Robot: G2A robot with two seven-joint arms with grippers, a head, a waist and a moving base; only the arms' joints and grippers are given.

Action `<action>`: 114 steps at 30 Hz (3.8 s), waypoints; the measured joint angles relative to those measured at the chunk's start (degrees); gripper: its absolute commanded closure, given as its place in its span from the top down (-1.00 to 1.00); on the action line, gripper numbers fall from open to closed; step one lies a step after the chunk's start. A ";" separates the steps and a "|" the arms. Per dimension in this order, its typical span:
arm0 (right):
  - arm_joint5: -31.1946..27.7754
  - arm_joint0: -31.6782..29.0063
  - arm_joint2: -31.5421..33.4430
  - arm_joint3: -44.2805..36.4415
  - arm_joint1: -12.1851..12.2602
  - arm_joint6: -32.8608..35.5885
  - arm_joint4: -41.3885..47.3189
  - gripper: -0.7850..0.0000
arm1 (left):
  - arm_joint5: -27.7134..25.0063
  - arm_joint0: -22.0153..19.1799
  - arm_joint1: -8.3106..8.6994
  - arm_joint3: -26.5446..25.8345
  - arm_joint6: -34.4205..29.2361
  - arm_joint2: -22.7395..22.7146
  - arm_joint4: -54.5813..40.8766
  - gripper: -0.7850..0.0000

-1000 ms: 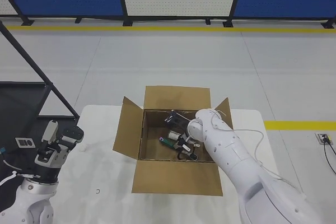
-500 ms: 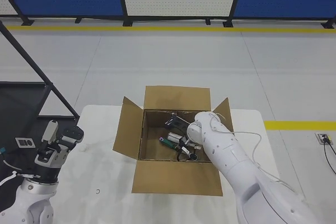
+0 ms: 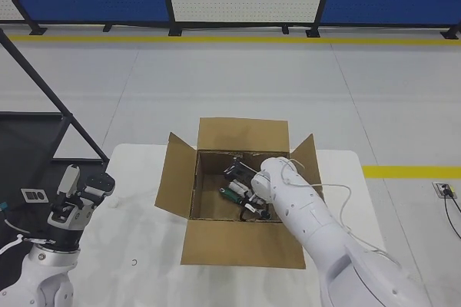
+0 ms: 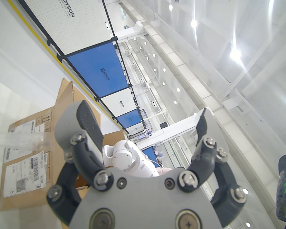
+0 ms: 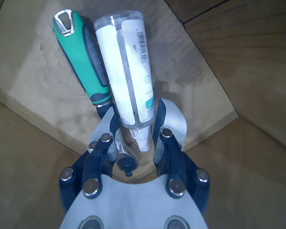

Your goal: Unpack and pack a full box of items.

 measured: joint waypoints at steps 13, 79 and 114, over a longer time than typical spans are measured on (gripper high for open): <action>4.20 -0.30 0.24 1.20 -1.02 0.42 -0.48 -0.89 | 0.00 0.00 0.00 0.00 0.00 0.00 0.00 1.00; 1.68 -41.48 36.49 -90.09 26.07 -1.72 0.34 -1.00 | 0.00 0.00 0.00 0.00 0.00 0.00 0.00 1.00; 29.07 -56.39 62.83 -79.57 29.69 11.34 -2.06 -1.00 | 0.00 0.00 0.00 0.00 0.00 0.00 0.00 1.00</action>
